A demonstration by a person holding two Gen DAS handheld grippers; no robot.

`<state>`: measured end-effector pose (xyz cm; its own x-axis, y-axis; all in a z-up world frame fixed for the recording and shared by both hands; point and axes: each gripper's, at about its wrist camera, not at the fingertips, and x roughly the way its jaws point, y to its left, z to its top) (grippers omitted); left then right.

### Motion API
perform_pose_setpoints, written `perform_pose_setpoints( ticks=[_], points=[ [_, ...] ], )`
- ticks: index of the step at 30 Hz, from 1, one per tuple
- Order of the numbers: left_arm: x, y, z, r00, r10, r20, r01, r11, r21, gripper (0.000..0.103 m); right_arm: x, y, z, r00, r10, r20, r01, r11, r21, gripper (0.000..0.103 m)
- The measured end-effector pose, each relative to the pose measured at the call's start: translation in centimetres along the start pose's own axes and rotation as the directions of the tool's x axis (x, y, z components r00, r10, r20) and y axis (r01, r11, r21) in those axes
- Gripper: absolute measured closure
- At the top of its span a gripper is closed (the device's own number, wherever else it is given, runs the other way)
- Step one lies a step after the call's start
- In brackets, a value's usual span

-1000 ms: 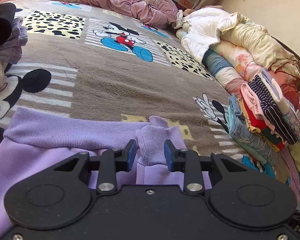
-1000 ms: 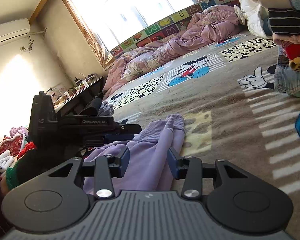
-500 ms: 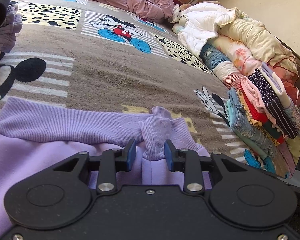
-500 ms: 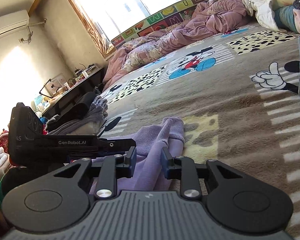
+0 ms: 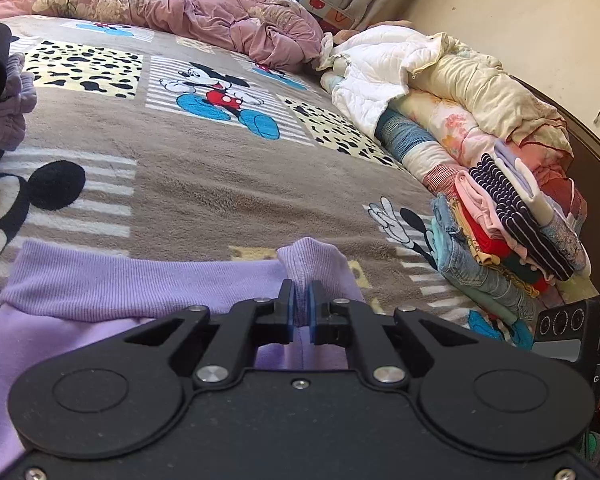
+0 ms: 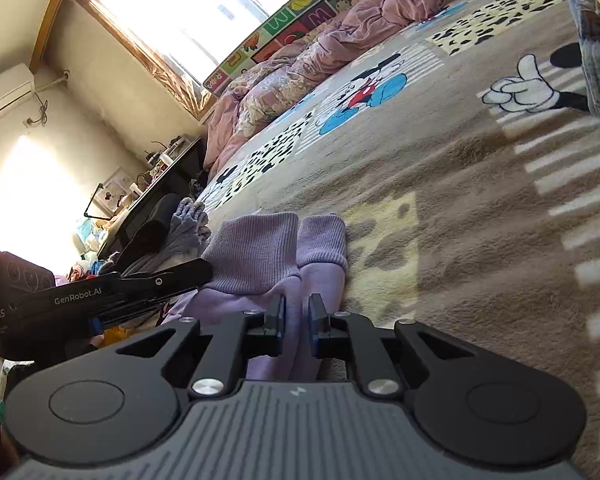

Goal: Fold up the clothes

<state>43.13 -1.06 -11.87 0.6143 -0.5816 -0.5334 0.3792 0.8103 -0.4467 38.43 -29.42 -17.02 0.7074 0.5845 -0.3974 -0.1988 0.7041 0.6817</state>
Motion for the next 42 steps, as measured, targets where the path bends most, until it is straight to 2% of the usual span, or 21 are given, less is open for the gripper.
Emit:
perform_pose_setpoints(
  ticks=[6, 9, 10, 15, 20, 26, 28, 31, 39, 42],
  points=[
    [1.2, 1.0, -0.7, 0.999, 0.035, -0.032, -0.036, 0.999, -0.02, 0.098, 0.3, -0.2, -0.3, 1.0, -0.025, -0.006, 0.025, 1.0, 0.006, 0.089],
    [1.5, 1.0, -0.9, 0.998, 0.056, -0.043, -0.056, 0.998, -0.003, 0.096, 0.5, 0.1, -0.5, 0.998, -0.065, -0.005, 0.064, 0.998, -0.016, 0.079],
    [1.3, 0.9, -0.8, 0.998, 0.059, -0.038, -0.059, 0.998, 0.004, 0.095, 0.5, 0.2, -0.5, 0.998, -0.069, -0.003, 0.069, 0.997, -0.021, 0.079],
    [2.2, -0.5, -0.9, 0.994, 0.09, -0.054, -0.085, 0.992, 0.091, 0.093, -0.4, 0.8, -0.3, 0.996, -0.087, 0.036, 0.088, 0.995, -0.046, 0.075],
    [3.4, -1.9, -1.1, 0.989, 0.125, -0.073, -0.11, 0.977, 0.183, 0.093, -1.4, 2.1, -0.2, 0.991, -0.078, 0.104, 0.092, 0.986, -0.136, 0.076],
    [4.5, -3.5, -1.4, 0.983, 0.162, -0.087, -0.132, 0.951, 0.278, 0.093, 0.6, 1.2, -0.5, 0.994, -0.111, 0.002, 0.11, 0.988, -0.108, 0.077],
    [3.4, -3.6, -1.3, 0.986, 0.153, -0.066, -0.132, 0.959, 0.252, 0.093, 0.7, 1.1, -0.5, 0.994, -0.105, -0.013, 0.103, 0.99, -0.095, 0.077],
    [0.4, -4.9, -1.7, 0.988, 0.152, -0.017, -0.143, 0.954, 0.263, 0.093, -0.1, 0.6, -0.2, 0.998, -0.068, -0.018, 0.067, 0.996, -0.053, 0.077],
    [-7.4, -11.0, -8.2, 0.998, 0.062, 0.019, -0.065, 0.959, 0.277, 0.093, -3.6, 0.8, 0.3, 1.0, 0.007, -0.022, -0.008, 0.999, -0.054, 0.077],
    [-8.1, -13.1, -11.5, 0.998, 0.067, -0.003, -0.063, 0.956, 0.288, 0.093, -3.9, 0.9, 0.3, 0.999, 0.022, -0.026, -0.023, 0.998, -0.052, 0.077]
  ],
)
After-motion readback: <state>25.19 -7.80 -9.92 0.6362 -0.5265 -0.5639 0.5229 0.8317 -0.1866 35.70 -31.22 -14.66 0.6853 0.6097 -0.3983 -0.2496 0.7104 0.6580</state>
